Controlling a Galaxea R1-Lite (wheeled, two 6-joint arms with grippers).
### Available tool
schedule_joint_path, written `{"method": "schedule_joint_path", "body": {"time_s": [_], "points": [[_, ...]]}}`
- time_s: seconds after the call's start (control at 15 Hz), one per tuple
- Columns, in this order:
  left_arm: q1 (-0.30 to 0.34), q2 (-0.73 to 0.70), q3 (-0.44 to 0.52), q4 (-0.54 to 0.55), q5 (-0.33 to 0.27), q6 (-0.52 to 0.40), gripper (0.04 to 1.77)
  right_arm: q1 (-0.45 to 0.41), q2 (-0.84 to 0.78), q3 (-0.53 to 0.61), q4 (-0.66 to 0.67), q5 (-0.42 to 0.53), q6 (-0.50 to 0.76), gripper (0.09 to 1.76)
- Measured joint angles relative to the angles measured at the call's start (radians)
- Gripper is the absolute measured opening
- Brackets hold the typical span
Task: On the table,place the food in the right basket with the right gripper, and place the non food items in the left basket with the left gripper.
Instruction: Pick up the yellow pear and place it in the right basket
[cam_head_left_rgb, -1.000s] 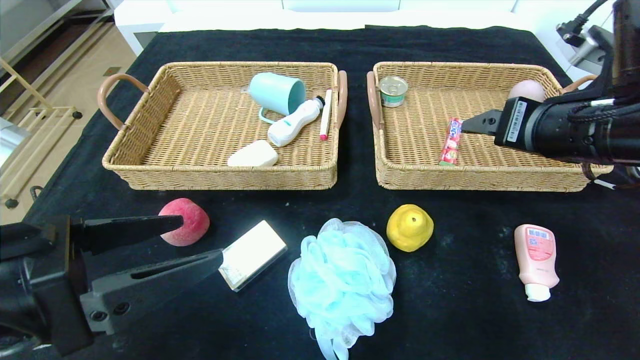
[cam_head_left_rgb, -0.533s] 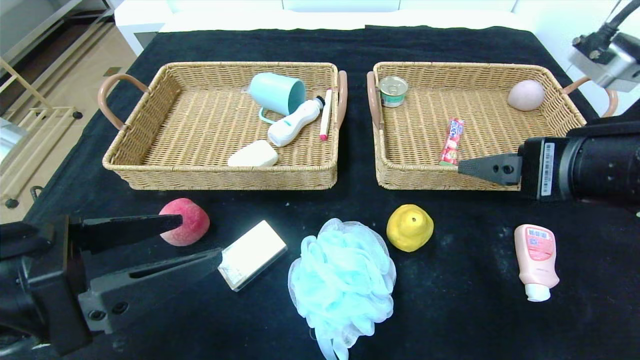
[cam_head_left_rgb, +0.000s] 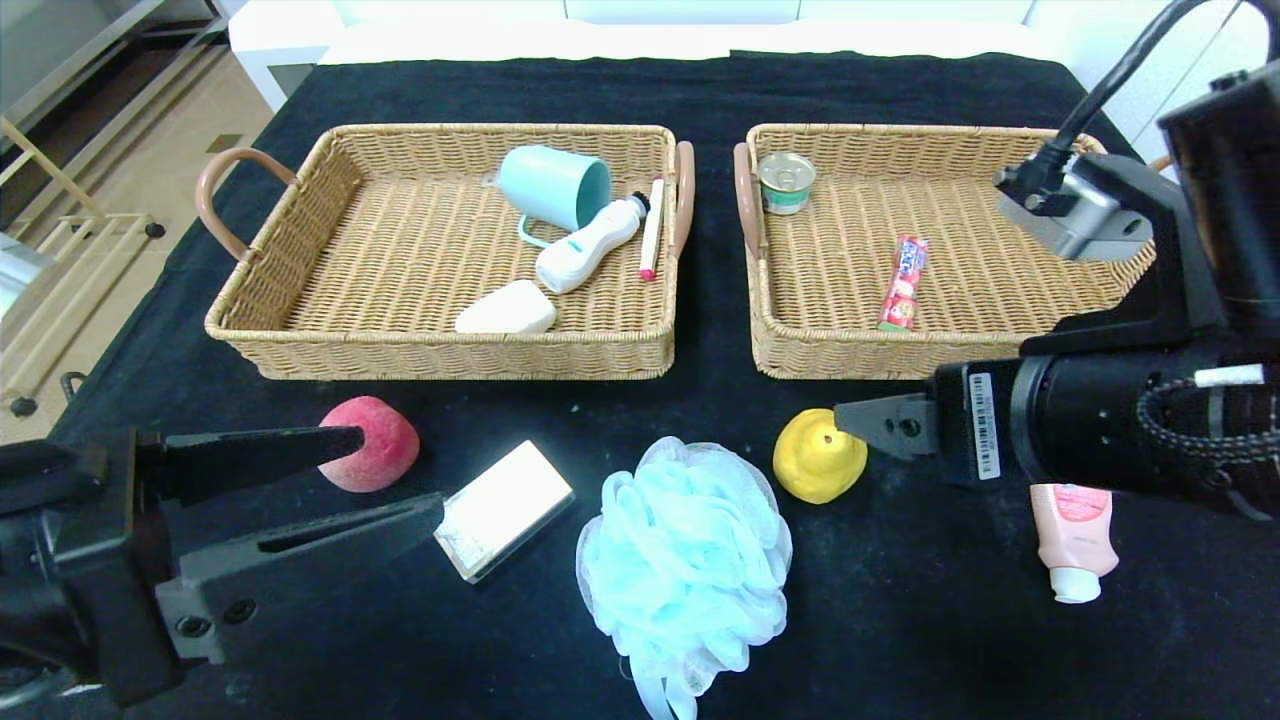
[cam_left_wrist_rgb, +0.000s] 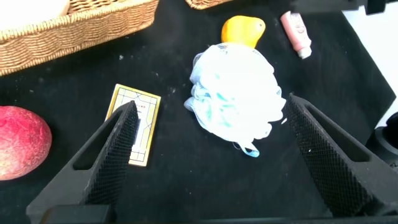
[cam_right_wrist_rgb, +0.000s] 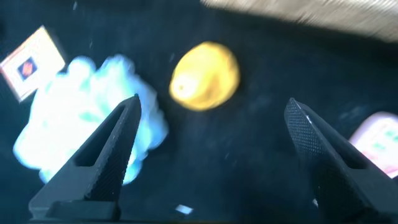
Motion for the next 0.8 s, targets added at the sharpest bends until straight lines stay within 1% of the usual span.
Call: {"method": "schedule_joint_path", "body": {"time_s": [0.13, 0.2, 0.33, 0.6, 0.8], "points": [[0.000, 0.001, 0.000, 0.000, 0.000, 0.000, 1.72, 0.033, 0.035, -0.051, 0.061, -0.001, 0.057, 1.69], [-0.001, 0.001, 0.000, 0.001, 0.000, 0.000, 1.72, 0.042, 0.054, -0.063, 0.066, -0.006, 0.070, 1.69], [-0.001, 0.001, 0.001, 0.001, 0.000, 0.000, 1.72, 0.050, 0.100, -0.079, 0.065, -0.053, 0.084, 1.70], [-0.001, 0.002, 0.001, 0.001, 0.000, 0.001, 1.72, 0.056, 0.200, -0.146, 0.065, -0.127, 0.161, 1.70], [-0.001, 0.003, 0.001, 0.002, 0.000, 0.001, 1.72, 0.056, 0.247, -0.169, 0.068, -0.139, 0.193, 1.70]]}}
